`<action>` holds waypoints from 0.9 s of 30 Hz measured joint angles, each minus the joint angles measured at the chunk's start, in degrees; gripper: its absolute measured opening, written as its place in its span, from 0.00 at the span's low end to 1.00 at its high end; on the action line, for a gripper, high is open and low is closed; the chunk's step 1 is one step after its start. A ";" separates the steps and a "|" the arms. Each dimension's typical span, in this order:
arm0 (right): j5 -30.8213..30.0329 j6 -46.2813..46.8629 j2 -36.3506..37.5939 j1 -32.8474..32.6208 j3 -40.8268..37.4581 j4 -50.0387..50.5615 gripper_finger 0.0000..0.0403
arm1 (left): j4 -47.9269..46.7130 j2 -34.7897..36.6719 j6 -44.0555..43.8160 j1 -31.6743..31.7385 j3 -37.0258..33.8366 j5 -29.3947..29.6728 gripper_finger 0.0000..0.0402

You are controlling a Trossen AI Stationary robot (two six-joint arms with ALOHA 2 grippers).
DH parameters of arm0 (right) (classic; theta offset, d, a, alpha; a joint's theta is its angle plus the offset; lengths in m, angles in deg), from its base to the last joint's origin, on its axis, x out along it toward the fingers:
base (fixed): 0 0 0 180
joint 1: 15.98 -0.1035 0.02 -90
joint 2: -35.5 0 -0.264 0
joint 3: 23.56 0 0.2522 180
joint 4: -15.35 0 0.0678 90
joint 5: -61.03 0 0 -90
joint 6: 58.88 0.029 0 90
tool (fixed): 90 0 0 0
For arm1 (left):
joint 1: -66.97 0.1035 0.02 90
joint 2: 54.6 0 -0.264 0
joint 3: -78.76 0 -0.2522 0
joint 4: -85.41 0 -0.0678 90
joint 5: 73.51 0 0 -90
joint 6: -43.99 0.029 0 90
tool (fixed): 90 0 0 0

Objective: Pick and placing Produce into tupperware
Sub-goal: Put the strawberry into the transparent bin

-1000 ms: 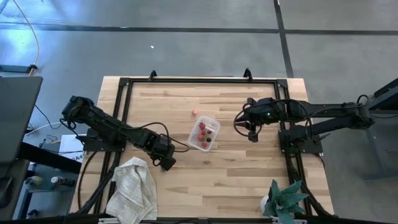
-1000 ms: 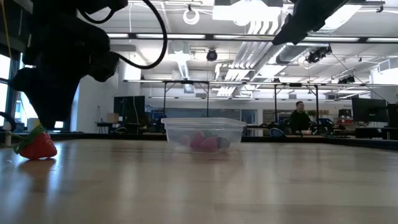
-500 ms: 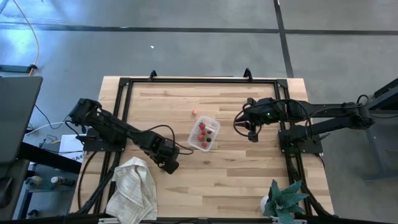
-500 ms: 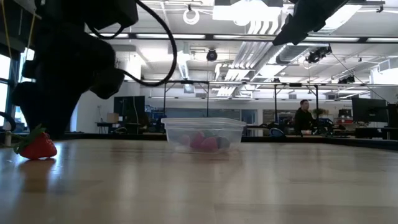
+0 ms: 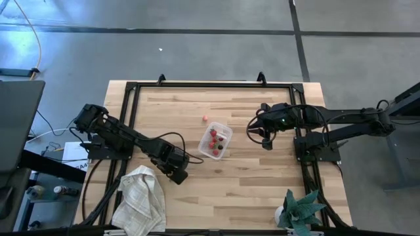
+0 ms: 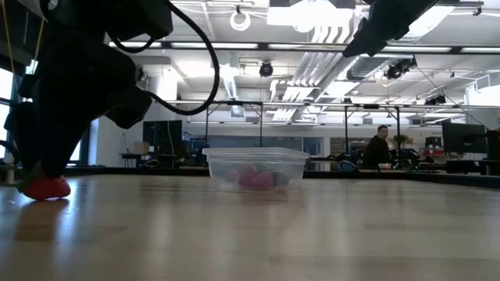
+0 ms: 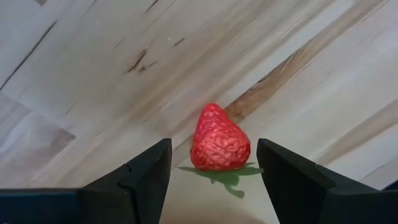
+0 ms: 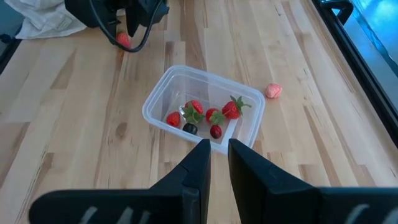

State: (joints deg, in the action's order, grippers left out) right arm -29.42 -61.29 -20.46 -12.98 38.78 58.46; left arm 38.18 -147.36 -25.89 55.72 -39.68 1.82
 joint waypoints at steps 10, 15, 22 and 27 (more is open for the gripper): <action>0.00 -0.01 0.02 0.02 0.00 -0.03 0.12 | 0.57 -2.83 1.94 0.04 0.24 -1.48 0.57; 0.00 0.00 0.02 0.00 0.00 -0.03 0.12 | 0.52 -2.87 2.21 0.00 0.22 -0.93 0.57; 0.00 -0.05 0.02 0.00 0.00 -0.03 0.12 | 0.50 -2.95 2.38 -0.02 0.17 -0.32 0.56; 0.00 -0.03 0.02 0.02 0.00 -0.03 0.12 | 0.37 -2.98 2.42 -0.02 0.09 -0.08 0.51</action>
State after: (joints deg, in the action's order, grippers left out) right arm -29.42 -61.32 -20.44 -12.96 38.78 58.43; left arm 38.55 -150.35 -23.47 55.70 -39.60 1.75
